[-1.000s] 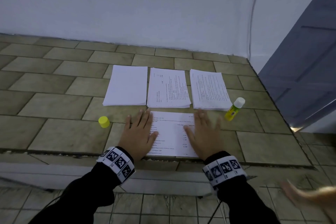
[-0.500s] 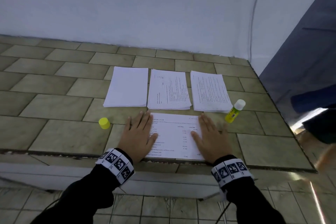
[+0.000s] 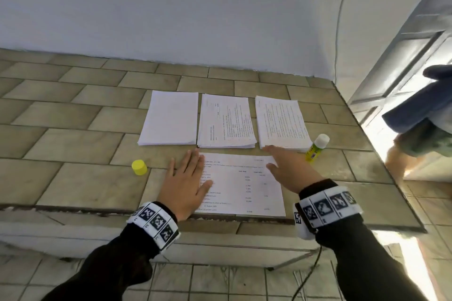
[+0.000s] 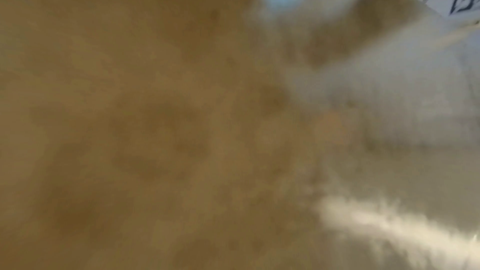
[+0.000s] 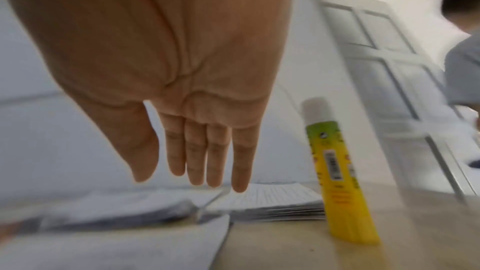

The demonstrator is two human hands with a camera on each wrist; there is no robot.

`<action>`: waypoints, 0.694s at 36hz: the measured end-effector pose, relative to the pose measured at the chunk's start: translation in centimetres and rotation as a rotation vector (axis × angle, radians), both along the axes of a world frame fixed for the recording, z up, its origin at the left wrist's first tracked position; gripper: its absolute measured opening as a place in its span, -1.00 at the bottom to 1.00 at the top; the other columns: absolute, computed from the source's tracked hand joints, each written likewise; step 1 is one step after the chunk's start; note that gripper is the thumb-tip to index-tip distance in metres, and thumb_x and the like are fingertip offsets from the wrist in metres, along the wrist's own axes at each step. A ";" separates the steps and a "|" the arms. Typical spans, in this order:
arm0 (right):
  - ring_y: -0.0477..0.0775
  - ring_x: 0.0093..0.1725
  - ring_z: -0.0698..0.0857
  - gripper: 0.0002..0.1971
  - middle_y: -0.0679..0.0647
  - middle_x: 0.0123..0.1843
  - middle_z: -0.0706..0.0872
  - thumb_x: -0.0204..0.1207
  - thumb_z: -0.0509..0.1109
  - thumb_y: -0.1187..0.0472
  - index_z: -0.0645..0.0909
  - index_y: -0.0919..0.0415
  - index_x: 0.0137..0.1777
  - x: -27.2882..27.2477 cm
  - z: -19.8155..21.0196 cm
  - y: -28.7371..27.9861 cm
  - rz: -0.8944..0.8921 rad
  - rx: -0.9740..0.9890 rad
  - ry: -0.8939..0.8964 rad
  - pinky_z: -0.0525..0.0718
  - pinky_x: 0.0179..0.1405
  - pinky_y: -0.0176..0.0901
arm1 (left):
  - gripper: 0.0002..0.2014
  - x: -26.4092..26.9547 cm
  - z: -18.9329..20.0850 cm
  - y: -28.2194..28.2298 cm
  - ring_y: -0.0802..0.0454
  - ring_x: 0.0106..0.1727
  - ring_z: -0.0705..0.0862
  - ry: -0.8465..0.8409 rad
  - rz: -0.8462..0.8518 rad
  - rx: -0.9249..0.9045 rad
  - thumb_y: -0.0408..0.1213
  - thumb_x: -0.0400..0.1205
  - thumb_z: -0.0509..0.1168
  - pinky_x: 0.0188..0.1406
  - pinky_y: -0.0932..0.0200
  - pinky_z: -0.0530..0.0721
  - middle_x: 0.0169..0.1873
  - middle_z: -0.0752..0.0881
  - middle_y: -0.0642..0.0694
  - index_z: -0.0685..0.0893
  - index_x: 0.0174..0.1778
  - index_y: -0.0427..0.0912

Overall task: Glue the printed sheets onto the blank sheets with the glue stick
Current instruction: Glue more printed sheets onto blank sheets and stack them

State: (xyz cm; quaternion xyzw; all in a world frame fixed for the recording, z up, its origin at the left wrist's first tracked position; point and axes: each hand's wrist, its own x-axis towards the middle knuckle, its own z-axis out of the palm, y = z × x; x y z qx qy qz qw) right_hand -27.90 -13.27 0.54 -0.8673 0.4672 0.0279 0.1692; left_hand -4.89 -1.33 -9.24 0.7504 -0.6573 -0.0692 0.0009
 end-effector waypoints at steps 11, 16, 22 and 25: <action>0.14 0.27 0.58 -0.64 0.14 0.32 0.51 0.66 0.21 0.30 0.39 0.23 0.45 1.7 -2.2 -2.9 0.055 -0.053 0.189 0.65 0.19 -0.08 | -0.04 0.2 0.3 0.0 0.04 0.66 -0.40 -0.017 -0.004 0.029 0.35 0.31 -0.89 0.60 -0.17 -0.33 0.65 -0.37 -0.03 -0.42 0.58 -0.12; 0.15 0.23 0.58 -0.69 0.17 0.29 0.52 0.67 0.18 0.36 0.45 0.25 0.39 1.9 -2.0 -3.7 0.018 -0.018 0.179 0.59 0.17 -0.14 | 0.00 0.1 0.6 0.0 0.00 0.66 -0.42 -0.031 -0.006 0.081 0.42 0.26 -0.88 0.64 -0.21 -0.31 0.66 -0.40 -0.07 -0.47 0.57 -0.10; 0.07 -0.02 0.62 -0.86 0.12 0.06 0.66 0.68 0.18 0.32 0.56 0.17 0.09 1.1 -0.1 -3.7 -0.026 0.000 0.080 0.53 -0.05 -0.23 | 0.09 -0.1 1.2 0.0 -0.01 0.66 -0.45 -0.005 -0.008 0.102 0.58 0.24 -0.70 0.67 -0.26 -0.24 0.60 -0.55 -0.11 -0.58 0.55 -0.14; 0.03 -0.03 0.63 -0.89 0.06 -0.02 0.66 0.65 0.23 0.32 0.56 0.13 -0.04 0.6 1.7 -3.7 -0.024 0.013 -0.020 0.54 -0.02 -0.25 | 0.11 0.0 1.2 0.1 -0.01 0.65 -0.48 0.016 -0.017 0.053 0.59 0.28 -0.68 0.67 -0.24 -0.25 0.55 -0.66 -0.09 -0.59 0.58 -0.17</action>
